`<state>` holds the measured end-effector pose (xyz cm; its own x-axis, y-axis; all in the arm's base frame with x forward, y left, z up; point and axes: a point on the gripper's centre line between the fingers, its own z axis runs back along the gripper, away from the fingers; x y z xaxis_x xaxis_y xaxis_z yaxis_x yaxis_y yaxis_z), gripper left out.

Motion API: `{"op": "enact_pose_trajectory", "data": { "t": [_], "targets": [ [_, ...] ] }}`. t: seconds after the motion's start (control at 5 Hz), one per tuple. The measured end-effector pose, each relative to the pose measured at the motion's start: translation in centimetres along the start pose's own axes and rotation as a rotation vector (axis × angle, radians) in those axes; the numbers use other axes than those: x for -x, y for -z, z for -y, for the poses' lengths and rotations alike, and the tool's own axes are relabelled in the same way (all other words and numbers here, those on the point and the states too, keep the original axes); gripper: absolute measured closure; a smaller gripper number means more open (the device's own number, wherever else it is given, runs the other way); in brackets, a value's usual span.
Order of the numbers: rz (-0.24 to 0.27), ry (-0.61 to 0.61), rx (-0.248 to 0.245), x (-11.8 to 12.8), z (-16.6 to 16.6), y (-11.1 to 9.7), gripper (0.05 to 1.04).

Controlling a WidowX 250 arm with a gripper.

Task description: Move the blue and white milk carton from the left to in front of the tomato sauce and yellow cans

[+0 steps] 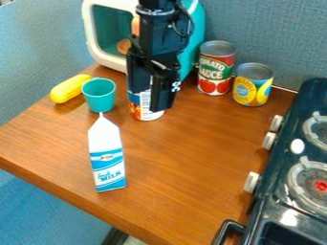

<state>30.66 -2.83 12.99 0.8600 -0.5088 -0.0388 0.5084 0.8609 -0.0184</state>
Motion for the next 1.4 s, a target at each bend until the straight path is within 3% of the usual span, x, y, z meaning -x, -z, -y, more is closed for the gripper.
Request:
{"op": "enact_pose_trajectory", "data": {
  "t": [0.2,0.4,0.8,1.0,1.4],
  "targets": [
    [-0.024,0.162,0.022,2.1,-0.7,0.7,0.083],
    [0.029,0.186,0.010,4.3,-1.2,-0.2,0.083],
    [0.027,0.217,0.045,6.6,-1.0,-0.5,0.082],
    [0.004,0.237,0.071,7.3,-0.7,-0.3,0.083],
    [-0.035,0.232,0.061,8.0,-0.9,0.3,0.083]
  ]
}}
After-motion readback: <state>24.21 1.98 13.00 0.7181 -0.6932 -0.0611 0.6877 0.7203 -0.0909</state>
